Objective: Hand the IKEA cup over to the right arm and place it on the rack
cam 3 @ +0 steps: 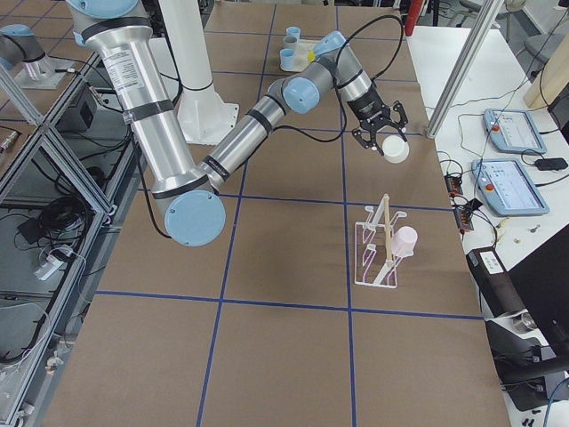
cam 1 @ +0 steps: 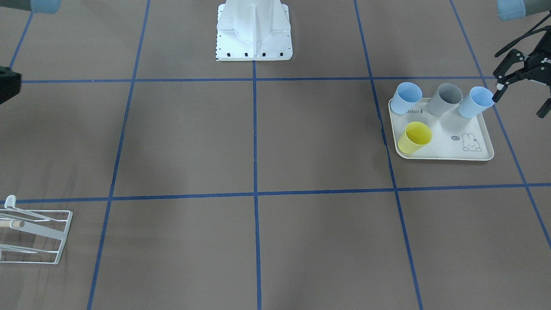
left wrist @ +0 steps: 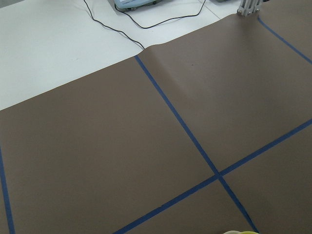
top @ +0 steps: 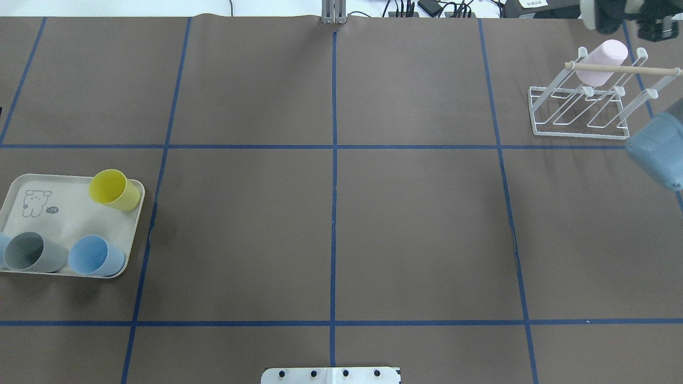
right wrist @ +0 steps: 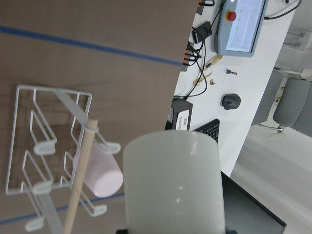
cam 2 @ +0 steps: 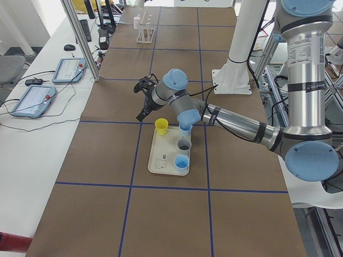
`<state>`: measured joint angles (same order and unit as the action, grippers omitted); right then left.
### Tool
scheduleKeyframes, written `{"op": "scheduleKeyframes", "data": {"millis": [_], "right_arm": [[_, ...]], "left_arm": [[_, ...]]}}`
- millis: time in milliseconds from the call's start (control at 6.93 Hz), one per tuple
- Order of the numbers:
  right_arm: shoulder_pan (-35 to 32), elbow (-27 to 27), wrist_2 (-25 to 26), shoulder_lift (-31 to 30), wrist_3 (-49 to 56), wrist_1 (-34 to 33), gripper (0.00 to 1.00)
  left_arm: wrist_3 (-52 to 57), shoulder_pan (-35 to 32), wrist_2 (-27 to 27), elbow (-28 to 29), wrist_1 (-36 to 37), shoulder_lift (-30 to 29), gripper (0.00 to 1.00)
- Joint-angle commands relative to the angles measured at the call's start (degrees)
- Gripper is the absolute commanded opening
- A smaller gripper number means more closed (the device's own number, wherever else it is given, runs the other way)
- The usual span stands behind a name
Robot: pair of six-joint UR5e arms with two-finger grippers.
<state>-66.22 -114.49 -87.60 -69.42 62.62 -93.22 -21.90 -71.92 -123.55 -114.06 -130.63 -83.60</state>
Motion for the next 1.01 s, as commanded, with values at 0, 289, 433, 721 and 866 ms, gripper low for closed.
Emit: {"op": "scheduleKeyframes", "data": {"millis": [0, 289, 433, 721, 866], "right_arm": [[-5.8, 7.2, 1.4, -0.4, 18.4, 0.6, 0.0], [-5.8, 14.9, 4.7, -2.8, 18.6, 10.6, 0.0], [-5.8, 19.1, 4.9, -3.8, 19.6, 16.3, 0.0], [-2.4, 21.1, 9.4, -4.1, 23.7, 17.5, 0.0], [-1.4, 21.8, 10.1, -5.1, 23.8, 17.5, 0.0]], "left_arm": [[-0.2, 0.0, 0.0, 0.1, 0.0, 0.0, 1.0], [-0.7, 0.0, 0.0, 0.1, -0.1, 0.0, 1.0], [-0.7, 0.0, 0.0, 0.1, -0.1, 0.1, 1.0], [-0.7, 0.1, 0.0, 0.1, -0.2, 0.3, 1.0], [-0.7, 0.1, -0.1, 0.1, -0.2, 0.3, 1.0]]}}
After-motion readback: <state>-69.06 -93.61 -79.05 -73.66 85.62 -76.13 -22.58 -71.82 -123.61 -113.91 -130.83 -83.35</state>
